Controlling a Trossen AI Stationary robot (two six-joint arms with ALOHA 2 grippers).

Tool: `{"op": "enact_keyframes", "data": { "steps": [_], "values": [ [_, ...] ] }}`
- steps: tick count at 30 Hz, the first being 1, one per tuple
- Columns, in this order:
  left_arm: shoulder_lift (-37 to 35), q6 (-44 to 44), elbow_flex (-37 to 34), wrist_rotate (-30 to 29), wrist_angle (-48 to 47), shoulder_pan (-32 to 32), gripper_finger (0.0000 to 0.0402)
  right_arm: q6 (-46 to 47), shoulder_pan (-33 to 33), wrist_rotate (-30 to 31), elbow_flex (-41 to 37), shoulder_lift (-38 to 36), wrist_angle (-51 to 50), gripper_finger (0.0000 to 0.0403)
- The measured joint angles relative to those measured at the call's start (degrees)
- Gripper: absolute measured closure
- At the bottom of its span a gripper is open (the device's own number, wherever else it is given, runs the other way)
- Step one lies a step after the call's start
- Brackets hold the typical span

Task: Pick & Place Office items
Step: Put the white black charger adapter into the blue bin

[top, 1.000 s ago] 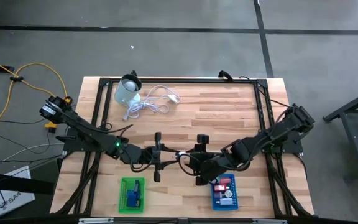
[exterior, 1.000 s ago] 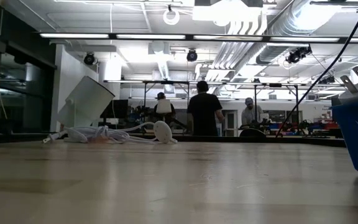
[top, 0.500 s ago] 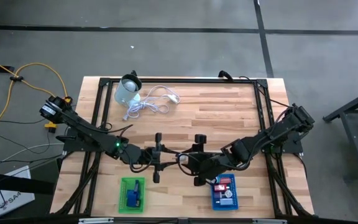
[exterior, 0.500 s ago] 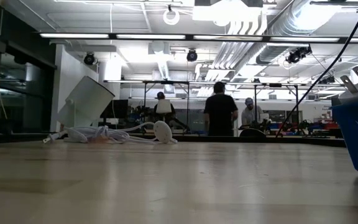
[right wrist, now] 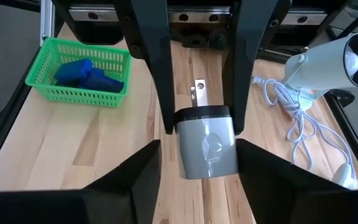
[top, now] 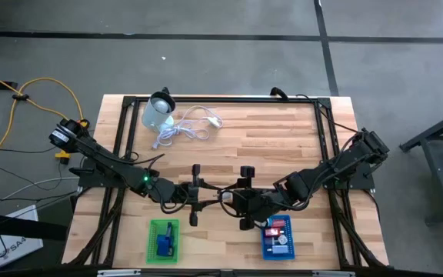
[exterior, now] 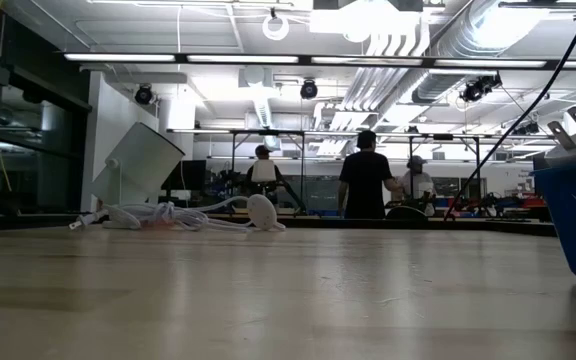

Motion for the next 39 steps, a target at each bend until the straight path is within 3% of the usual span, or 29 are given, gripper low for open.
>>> {"op": "enact_keyframes", "data": {
  "steps": [10, 33, 39],
  "values": [
    [0.0, -0.08, 0.0, 0.29, -0.09, 0.0, 0.0271, -0.23, 0.02, -0.34, 0.02, -0.09, -0.02, 0.0291],
    [-0.04, -1.25, 0.0, 1.22, 0.4, 0.17, 0.0236, 0.46, 0.0, -1.6, 0.04, -0.09, -0.34, 0.0292],
    [-0.04, -1.97, 0.0, 1.2, 0.33, 0.17, 0.0189, 0.46, 0.02, -1.75, 0.04, -0.09, -0.24, 0.0292]
  ]
}}
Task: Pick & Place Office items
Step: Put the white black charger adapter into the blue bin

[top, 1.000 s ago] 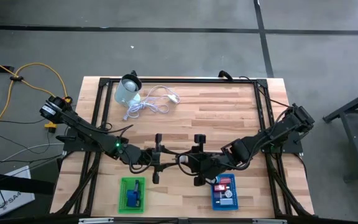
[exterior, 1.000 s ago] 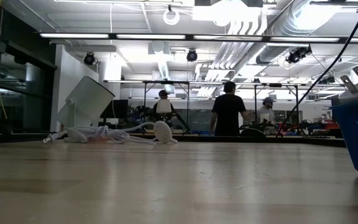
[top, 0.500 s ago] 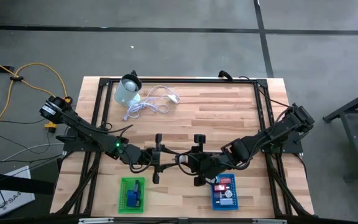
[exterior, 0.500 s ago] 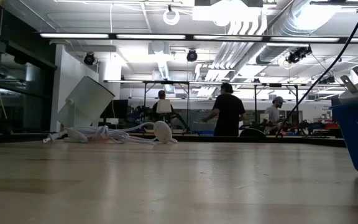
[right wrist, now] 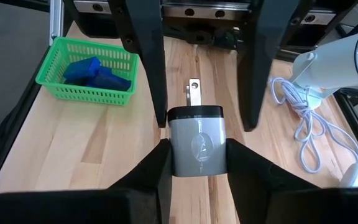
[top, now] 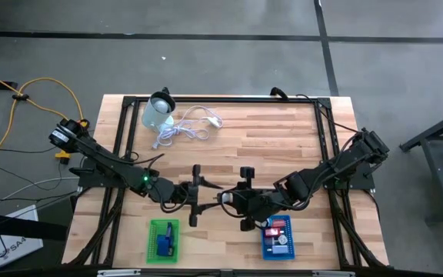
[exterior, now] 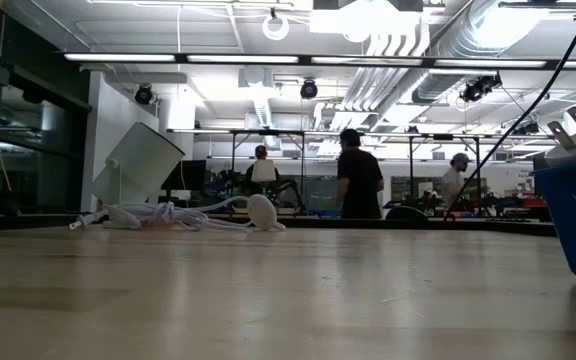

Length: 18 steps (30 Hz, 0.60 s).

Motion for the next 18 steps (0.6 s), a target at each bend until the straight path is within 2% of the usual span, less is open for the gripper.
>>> {"op": "enact_keyframes", "data": {
  "steps": [6, 13, 18],
  "values": [
    [-0.01, -0.25, 0.0, 0.12, -0.07, -0.01, 0.0149, 0.0, 0.0, 0.0, 0.0, 0.0, 0.02, 0.0291],
    [0.0, -0.85, 0.0, 0.72, -0.08, -1.21, 0.0146, 0.81, 0.19, 0.0, 0.0, 0.0, -0.71, 0.0292],
    [-0.02, -0.96, 0.0, 0.72, -0.09, -2.0, 0.0146, 7.24, 1.69, -0.01, 0.0, -0.33, -7.32, 0.0292]
  ]
}}
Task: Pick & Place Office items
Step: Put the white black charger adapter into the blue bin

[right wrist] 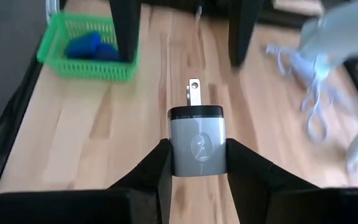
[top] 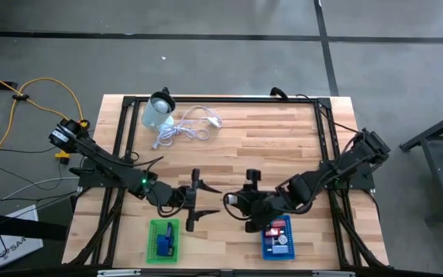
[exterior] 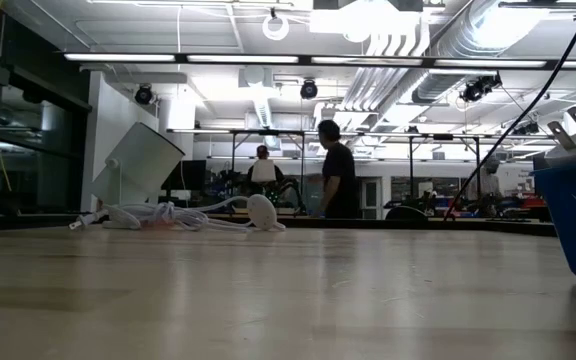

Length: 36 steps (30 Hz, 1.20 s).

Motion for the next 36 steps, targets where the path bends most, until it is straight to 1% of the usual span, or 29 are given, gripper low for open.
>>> {"op": "enact_keyframes", "data": {
  "steps": [2, 7, 9, 14, 20, 27, 30, 36],
  "values": [
    [0.01, -0.13, 0.0, 0.0, 0.0, -0.09, 0.0146, 4.23, 1.06, -0.27, 0.0, 0.0, -3.79, 0.0292],
    [0.02, -1.42, 0.0, -0.02, -0.03, -0.09, 0.0146, 17.46, 4.07, -4.42, 0.0, 0.0, -12.62, 0.0292],
    [0.02, -1.53, 0.0, -0.02, -0.04, -0.07, 0.0146, 22.65, 5.62, -4.82, 0.0, 0.0, -15.24, 0.0292],
    [0.0, -1.61, 0.0, -0.02, -0.04, -0.07, 0.0146, 35.35, 9.44, -8.33, 0.0, 0.0, -19.92, 0.0292],
    [0.0, -1.64, 0.0, -0.04, -0.19, -0.07, 0.0146, 46.38, 14.4, -8.57, -1.0, 1.28, -20.56, 0.0291],
    [0.02, -1.64, 0.0, -0.07, -0.17, -0.07, 0.0146, 60.63, 18.96, -8.43, -7.39, 2.34, -19.78, 0.0291],
    [0.02, -1.64, 0.0, -0.07, -0.17, -0.07, 0.0146, 64.79, 20.26, -8.53, -10.8, 2.36, -17.87, 0.0291],
    [0.02, -3.09, 0.0, -0.08, -0.21, -0.05, 0.0146, 72.27, 22.34, -10.3, -13.84, 2.34, -17.78, 0.0291]
  ]
}}
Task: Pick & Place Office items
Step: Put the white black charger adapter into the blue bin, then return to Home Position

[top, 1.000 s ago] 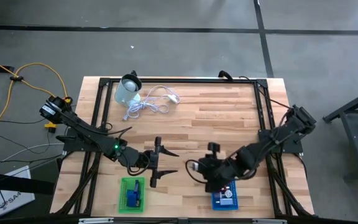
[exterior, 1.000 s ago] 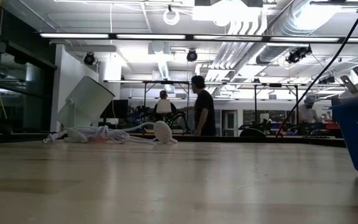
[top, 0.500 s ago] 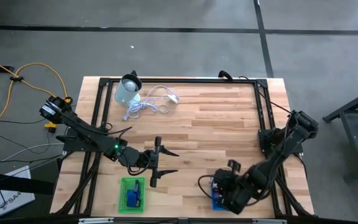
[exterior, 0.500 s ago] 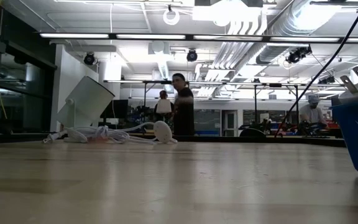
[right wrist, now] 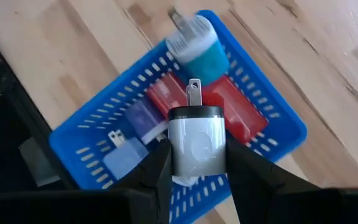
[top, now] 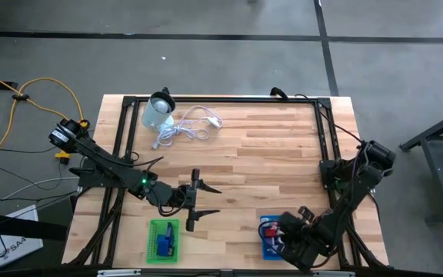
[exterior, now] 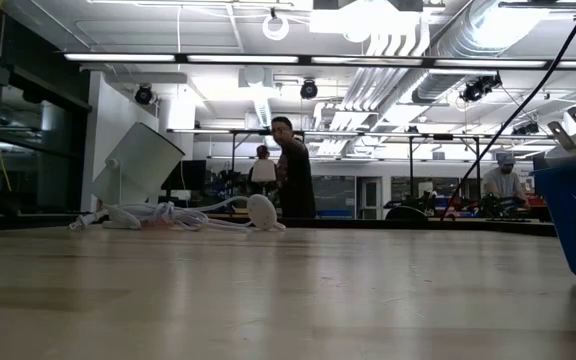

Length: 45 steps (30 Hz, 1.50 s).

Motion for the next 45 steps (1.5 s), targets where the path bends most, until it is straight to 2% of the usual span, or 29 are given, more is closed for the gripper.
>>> {"op": "enact_keyframes", "data": {
  "steps": [10, 27, 45],
  "values": [
    [0.0, -0.05, 0.0, 0.0, -0.22, 0.61, 0.0146, 6.19, 1.87, 0.1, -1.16, 0.0, 0.23, 0.0282],
    [0.0, -0.05, 0.0, -0.05, -0.27, 1.03, 0.0146, 6.02, 1.72, 1.8, -1.13, -0.02, 0.25, 0.0217],
    [0.0, -0.05, 0.0, 0.04, -0.31, 1.03, 0.0146, 6.0, 1.7, 1.95, -1.09, -0.04, 0.25, 0.0213]
  ]
}}
